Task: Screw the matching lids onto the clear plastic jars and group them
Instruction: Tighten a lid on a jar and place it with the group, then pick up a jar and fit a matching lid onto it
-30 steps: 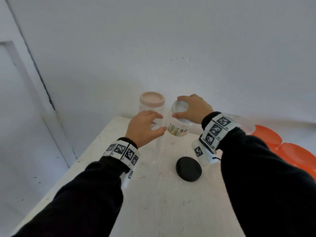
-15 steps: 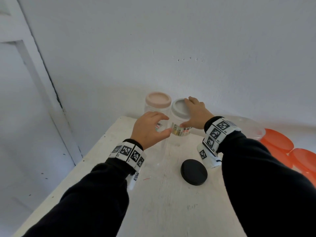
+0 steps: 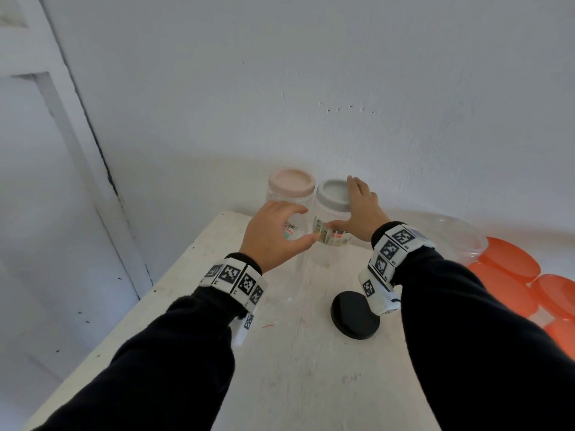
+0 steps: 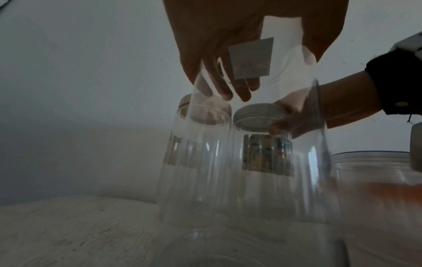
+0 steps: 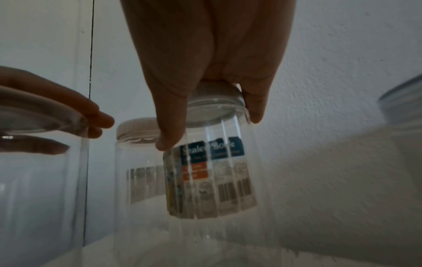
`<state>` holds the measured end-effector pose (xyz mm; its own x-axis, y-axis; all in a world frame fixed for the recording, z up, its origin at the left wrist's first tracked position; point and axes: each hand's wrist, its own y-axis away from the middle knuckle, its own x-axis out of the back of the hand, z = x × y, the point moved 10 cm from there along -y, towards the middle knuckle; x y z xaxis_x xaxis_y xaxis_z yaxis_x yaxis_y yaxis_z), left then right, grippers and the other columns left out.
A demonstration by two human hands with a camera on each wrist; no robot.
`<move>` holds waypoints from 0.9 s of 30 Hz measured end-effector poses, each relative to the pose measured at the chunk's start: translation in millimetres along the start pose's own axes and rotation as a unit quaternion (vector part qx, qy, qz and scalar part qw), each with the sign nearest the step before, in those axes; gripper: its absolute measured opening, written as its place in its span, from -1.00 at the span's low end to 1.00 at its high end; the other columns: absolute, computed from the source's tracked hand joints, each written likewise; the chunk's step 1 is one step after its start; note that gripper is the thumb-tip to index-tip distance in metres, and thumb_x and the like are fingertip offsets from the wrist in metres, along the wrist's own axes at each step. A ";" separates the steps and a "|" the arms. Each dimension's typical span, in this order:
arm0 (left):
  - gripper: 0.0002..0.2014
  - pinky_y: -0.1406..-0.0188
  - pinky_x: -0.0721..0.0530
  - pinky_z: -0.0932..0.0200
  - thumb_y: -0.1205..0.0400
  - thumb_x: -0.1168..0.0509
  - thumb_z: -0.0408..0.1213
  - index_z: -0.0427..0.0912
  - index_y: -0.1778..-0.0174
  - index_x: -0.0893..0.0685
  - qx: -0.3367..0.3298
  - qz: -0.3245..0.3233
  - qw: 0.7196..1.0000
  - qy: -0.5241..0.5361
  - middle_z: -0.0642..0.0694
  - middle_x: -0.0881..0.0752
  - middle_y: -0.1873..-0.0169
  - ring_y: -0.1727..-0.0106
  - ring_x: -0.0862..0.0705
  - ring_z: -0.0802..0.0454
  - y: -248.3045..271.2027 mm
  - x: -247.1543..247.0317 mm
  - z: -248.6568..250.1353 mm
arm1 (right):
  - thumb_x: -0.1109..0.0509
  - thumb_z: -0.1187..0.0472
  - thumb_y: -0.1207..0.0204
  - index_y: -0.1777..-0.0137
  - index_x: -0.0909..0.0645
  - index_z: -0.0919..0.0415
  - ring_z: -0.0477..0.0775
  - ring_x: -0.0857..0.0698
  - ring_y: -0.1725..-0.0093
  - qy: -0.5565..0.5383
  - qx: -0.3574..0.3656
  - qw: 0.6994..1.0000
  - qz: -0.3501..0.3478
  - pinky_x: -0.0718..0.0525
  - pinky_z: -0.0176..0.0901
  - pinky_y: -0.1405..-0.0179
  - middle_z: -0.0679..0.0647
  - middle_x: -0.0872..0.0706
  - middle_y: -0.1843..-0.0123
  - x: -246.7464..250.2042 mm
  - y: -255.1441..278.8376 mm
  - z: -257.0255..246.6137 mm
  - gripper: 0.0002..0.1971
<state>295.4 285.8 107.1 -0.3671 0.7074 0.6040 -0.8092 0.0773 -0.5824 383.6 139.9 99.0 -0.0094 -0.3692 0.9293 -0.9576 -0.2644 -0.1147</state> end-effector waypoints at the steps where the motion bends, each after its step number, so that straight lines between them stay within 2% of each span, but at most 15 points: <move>1: -0.31 -0.16 -0.38 0.29 -0.33 -0.20 0.31 -0.09 -0.24 -0.60 0.014 -0.001 1.000 0.023 0.06 -0.63 -0.17 -0.20 -0.47 0.23 0.0 0.5 -2.9 | -0.52 -0.03 -0.38 -0.65 0.15 0.25 0.28 -0.02 -0.60 0.003 0.000 1.000 -0.001 -0.14 0.12 -0.53 0.18 0.07 -0.67 1.5 2.1 -1.3 0.06; 4: -0.24 -0.26 -0.42 0.23 -0.31 -0.26 0.30 -0.02 -0.38 -0.40 0.095 0.000 0.979 0.178 0.06 -0.48 -0.30 -0.34 -0.42 0.18 2.9 3.0 -23.2 | -0.44 -0.05 -0.46 -0.64 0.01 0.25 0.19 0.07 -0.63 -0.030 0.027 0.997 0.062 -0.08 0.09 -0.56 0.17 0.04 -0.67 25.7 11.7 -11.7 -0.08; 6: -0.10 -0.27 -0.42 0.28 -0.25 -0.32 0.27 -0.04 -0.47 -0.25 0.144 -0.006 0.955 0.259 0.04 -0.40 -0.38 -0.40 -0.38 0.16 10.4 1.0 -36.7 | -0.39 -0.01 -0.52 -0.59 -0.15 0.27 0.15 -0.01 -0.61 -0.058 0.065 0.989 0.122 -0.12 -0.01 -0.54 0.15 -0.08 -0.65 45.0 23.7 -23.9 -0.25; 9: 0.17 -0.14 -0.42 0.52 -0.17 -0.58 0.09 -0.08 -0.58 -0.01 0.176 -0.073 0.944 0.271 0.03 -0.29 -0.45 -0.41 -0.33 0.20 25.6 -10.8 -45.1 | -0.36 0.03 -0.55 -0.51 -0.31 0.27 0.12 -0.19 -0.54 -0.083 0.121 0.979 0.144 -0.20 -0.19 -0.44 0.13 -0.25 -0.57 52.7 43.2 -44.1 -0.40; 11: 0.19 -0.23 -0.36 0.44 -0.24 -0.63 -0.11 -0.05 -0.60 0.10 0.195 -0.132 0.939 0.251 0.05 -0.21 -0.49 -0.44 -0.29 0.18 39.2 -23.1 -49.8 | -0.35 0.03 -0.55 -0.48 -0.35 0.24 0.09 -0.30 -0.48 -0.094 0.145 0.979 0.111 -0.23 -0.27 -0.36 0.10 -0.34 -0.51 45.0 54.1 -55.0 -0.45; 13: 0.06 -0.26 -0.32 0.31 -0.33 -0.60 -0.25 0.02 -0.56 0.04 0.208 -0.165 0.931 0.249 0.09 -0.21 -0.46 -0.47 -0.27 0.15 50.0 -32.4 -55.5 | -0.35 0.02 -0.55 -0.48 -0.35 0.18 0.03 -0.36 -0.46 -0.105 0.159 0.980 0.058 -0.27 -0.29 -0.33 0.07 -0.38 -0.49 33.4 63.8 -64.2 -0.46; 15: -0.06 -0.19 -0.34 0.30 -0.36 -0.56 -0.32 0.02 -0.51 -0.07 0.224 -0.164 0.926 0.254 0.04 -0.30 -0.46 -0.48 -0.32 0.11 54.8 -36.2 -61.6 | -0.38 0.00 -0.52 -0.52 -0.31 0.13 0.00 -0.33 -0.49 -0.093 0.177 0.980 0.008 -0.28 -0.26 -0.38 0.03 -0.34 -0.53 20.9 72.7 -73.0 -0.40; 17: -0.10 -0.16 -0.43 0.28 -0.34 -0.58 -0.33 -0.05 -0.49 -0.17 0.233 -0.151 0.930 0.242 0.00 -0.40 -0.41 -0.45 -0.40 0.09 53.4 -33.7 -64.1 | -0.43 -0.03 -0.48 -0.56 -0.25 0.10 0.03 -0.24 -0.55 -0.068 0.195 0.978 -0.033 -0.28 -0.11 -0.49 0.03 -0.24 -0.58 8.9 79.1 -80.0 -0.31; 19: -0.09 -0.28 -0.51 0.11 -0.29 -0.61 -0.30 -0.06 -0.48 -0.24 0.217 -0.149 0.940 0.218 0.00 -0.48 -0.35 -0.38 -0.46 0.12 50.1 -30.2 -59.5 | -0.48 -0.05 -0.42 -0.59 -0.18 0.06 0.09 -0.13 -0.60 -0.039 0.202 0.977 -0.063 -0.27 0.11 -0.54 0.04 -0.12 -0.63 1.5 83.4 -83.4 -0.20; 21: -0.09 -0.35 -0.50 0.01 -0.25 -0.64 -0.27 -0.04 -0.47 -0.28 0.189 -0.157 0.950 0.195 0.01 -0.53 -0.31 -0.34 -0.48 0.13 47.0 -29.2 -49.7 | -0.53 -0.05 -0.36 -0.61 -0.11 -0.01 0.13 -0.07 -0.61 -0.014 0.205 0.976 -0.073 -0.28 0.18 -0.53 0.02 -0.04 -0.66 2.1 86.6 -84.3 -0.11; 24: -0.09 -0.30 -0.52 0.07 -0.22 -0.65 -0.22 -0.02 -0.43 -0.31 0.136 -0.152 0.963 0.175 0.03 -0.56 -0.27 -0.31 -0.51 0.11 42.1 -27.6 -27.4 | -0.57 -0.04 -0.32 -0.62 -0.04 -0.14 0.10 -0.13 -0.59 0.025 0.214 0.973 -0.083 -0.36 0.14 -0.47 -0.03 -0.04 -0.65 8.2 94.1 -85.5 -0.04; 27: -0.10 -0.20 -0.48 0.29 -0.21 -0.66 -0.21 -0.01 -0.41 -0.31 0.088 -0.135 0.975 0.151 0.05 -0.55 -0.26 -0.27 -0.50 0.14 34.6 -26.8 -3.7 | -0.57 0.00 -0.31 -0.58 -0.11 -0.24 -0.01 -0.38 -0.39 0.076 0.208 0.972 -0.082 -0.58 0.00 -0.21 -0.09 -0.24 -0.51 21.0 105.0 -82.5 -0.09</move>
<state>278.9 272.2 68.8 0.0001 0.8552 0.5183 -0.9338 0.1856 -0.3060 259.1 177.9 135.5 0.0602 -0.1642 0.9846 -0.7511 -0.6572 -0.0637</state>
